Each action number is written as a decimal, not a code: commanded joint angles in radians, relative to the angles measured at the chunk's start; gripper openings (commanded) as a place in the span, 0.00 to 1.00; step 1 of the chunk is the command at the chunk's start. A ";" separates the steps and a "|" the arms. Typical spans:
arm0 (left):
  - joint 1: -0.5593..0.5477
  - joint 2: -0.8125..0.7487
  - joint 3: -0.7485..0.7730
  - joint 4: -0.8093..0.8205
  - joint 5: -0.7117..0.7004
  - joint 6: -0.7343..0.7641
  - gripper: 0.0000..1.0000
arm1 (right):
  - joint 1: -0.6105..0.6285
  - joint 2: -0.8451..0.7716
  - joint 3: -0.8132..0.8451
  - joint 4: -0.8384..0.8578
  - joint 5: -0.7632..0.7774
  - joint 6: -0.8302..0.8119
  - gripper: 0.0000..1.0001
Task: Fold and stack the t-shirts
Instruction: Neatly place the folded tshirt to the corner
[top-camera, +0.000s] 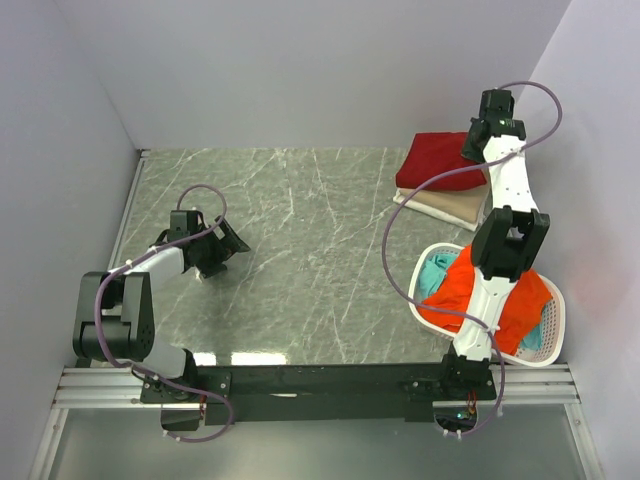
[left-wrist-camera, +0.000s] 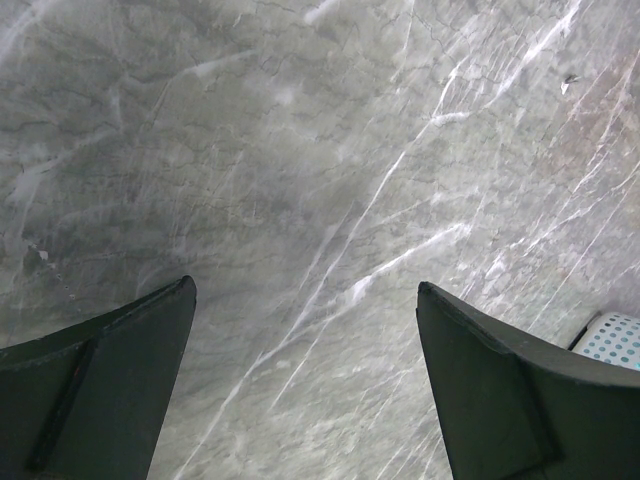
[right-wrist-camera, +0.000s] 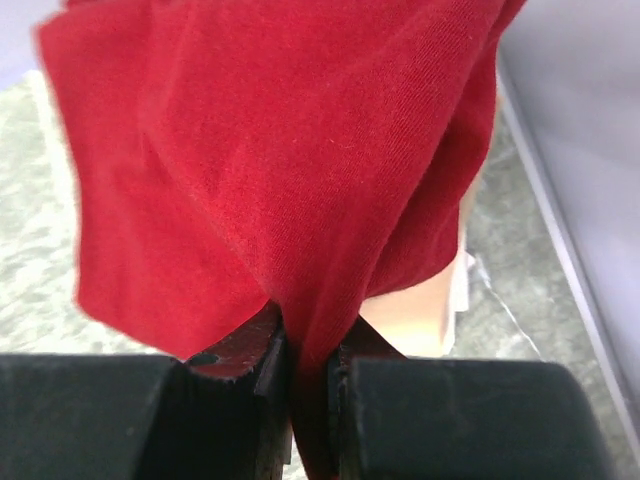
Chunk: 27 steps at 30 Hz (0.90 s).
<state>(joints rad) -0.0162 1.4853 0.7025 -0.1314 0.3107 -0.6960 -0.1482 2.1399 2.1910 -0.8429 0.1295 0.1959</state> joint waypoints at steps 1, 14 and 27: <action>-0.002 0.024 0.002 -0.050 0.008 0.003 0.99 | -0.017 -0.054 -0.040 0.053 0.081 -0.024 0.00; -0.005 -0.109 0.044 -0.109 -0.044 0.033 1.00 | -0.024 -0.061 -0.111 0.021 0.297 0.073 0.84; -0.007 -0.324 0.112 -0.200 -0.134 0.024 0.99 | -0.008 -0.473 -0.558 0.218 0.101 0.114 0.87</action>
<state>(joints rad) -0.0193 1.2160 0.7670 -0.3077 0.2256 -0.6876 -0.1658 1.8133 1.6913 -0.7292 0.2993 0.2886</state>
